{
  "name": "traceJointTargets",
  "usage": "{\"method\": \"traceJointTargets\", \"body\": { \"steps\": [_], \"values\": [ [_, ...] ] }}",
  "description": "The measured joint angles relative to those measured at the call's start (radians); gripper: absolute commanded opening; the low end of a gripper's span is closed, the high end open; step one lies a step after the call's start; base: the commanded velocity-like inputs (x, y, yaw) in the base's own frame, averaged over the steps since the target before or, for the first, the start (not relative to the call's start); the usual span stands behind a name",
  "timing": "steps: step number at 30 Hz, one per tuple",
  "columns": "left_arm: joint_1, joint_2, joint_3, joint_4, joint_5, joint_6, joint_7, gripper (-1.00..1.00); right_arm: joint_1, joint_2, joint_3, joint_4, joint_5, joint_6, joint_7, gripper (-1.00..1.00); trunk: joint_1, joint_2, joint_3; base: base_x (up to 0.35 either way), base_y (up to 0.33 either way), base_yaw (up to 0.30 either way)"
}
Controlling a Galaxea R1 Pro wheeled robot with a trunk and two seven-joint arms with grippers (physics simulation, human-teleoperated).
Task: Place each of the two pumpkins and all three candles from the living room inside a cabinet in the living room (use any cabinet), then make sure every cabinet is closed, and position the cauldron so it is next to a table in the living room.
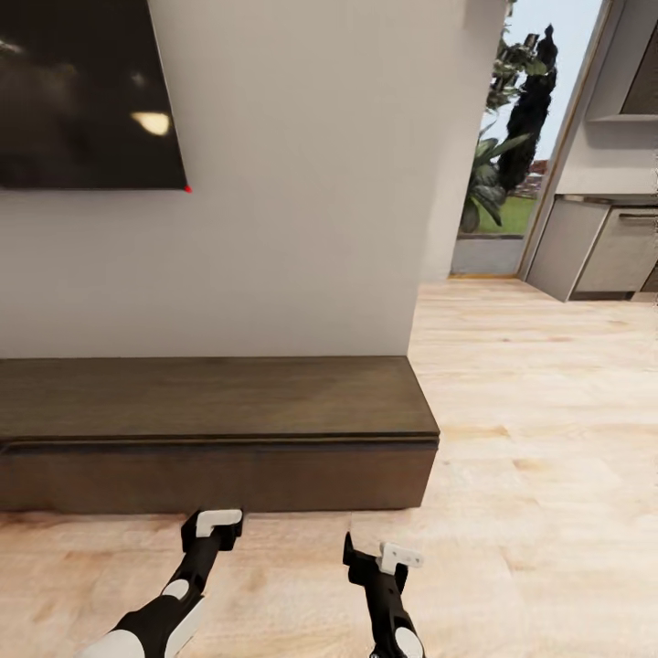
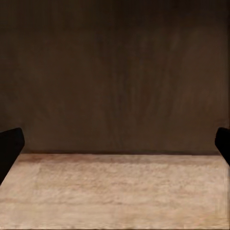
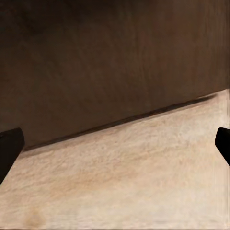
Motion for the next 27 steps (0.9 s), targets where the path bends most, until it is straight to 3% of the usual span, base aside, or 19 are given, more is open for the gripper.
{"method": "traceJointTargets", "body": {
  "steps": [1,4,5,7,8,9,11,12,15,17,19,22,27],
  "values": [
    [0.0,0.001,0.0,-0.001,0.002,0.002,0.0,1.0,0.0,0.0,0.001,-0.006,-0.001,0.014,0.0,1.0,0.0,0.0,0.0,-0.33,0.0,0.0],
    [0.0,0.005,0.001,0.004,0.005,0.022,-0.001,1.0,0.003,-0.013,0.003,-0.152,-0.005,0.087,0.002,1.0,0.0,0.0,0.0,-0.335,0.0,0.0],
    [0.001,0.007,0.002,0.005,0.006,0.045,-0.002,1.0,0.004,-0.027,0.004,-0.228,-0.01,0.121,0.002,1.0,0.0,0.0,0.0,-0.305,0.0,0.0],
    [0.001,0.012,0.003,0.001,0.011,0.161,-0.006,1.0,0.029,-0.108,0.004,-0.402,-0.053,0.192,0.004,1.0,0.0,0.0,0.0,-0.158,0.0,0.0],
    [0.002,0.019,0.006,-0.006,0.023,0.254,-0.013,1.0,0.046,-0.172,0.008,-0.475,-0.088,0.212,0.004,1.0,0.0,0.0,0.0,-0.086,0.0,0.0],
    [0.001,0.022,0.007,-0.011,0.03,0.288,-0.017,1.0,0.051,-0.197,0.01,-0.494,-0.102,0.217,0.005,1.0,0.0,0.0,0.0,-0.044,0.0,0.0],
    [0.001,0.049,0.023,-0.082,0.111,0.494,-0.086,1.0,0.069,-0.288,0.021,-0.536,-0.168,0.228,0.043,1.0,-0.001,0.0,0.0,-0.018,0.0,0.0],
    [0.001,0.067,0.023,-0.111,0.15,0.568,-0.121,1.0,0.074,-0.305,0.022,-0.533,-0.183,0.23,0.071,1.0,-0.001,0.0,0.0,-0.009,0.0,0.0],
    [0.001,0.139,0.035,-0.189,0.284,0.782,-0.261,1.0,0.082,-0.322,0.024,-0.479,-0.209,0.231,0.188,1.0,-0.001,0.0,0.0,-0.004,0.0,0.0],
    [0.001,0.181,0.039,-0.211,0.368,0.856,-0.34,1.0,0.084,-0.323,0.024,-0.426,-0.215,0.231,0.265,1.0,-0.001,0.0,0.0,-0.001,0.0,0.0],
    [0.002,0.211,0.04,-0.221,0.42,0.889,-0.387,1.0,0.084,-0.323,0.023,-0.395,-0.219,0.232,0.331,1.0,-0.001,0.0,0.0,0.0,0.0,0.0],
    [0.002,0.226,0.037,-0.226,0.448,0.906,-0.412,1.0,0.085,-0.322,0.024,-0.371,-0.242,0.236,0.385,1.0,-0.002,0.001,0.012,0.0,0.0,0.0],
    [0.002,0.224,0.032,-0.221,0.457,0.911,-0.421,1.0,0.085,-0.32,0.024,-0.322,-0.269,0.239,0.406,1.0,-0.004,0.002,0.031,0.0,0.0,0.0]
  ]
}}
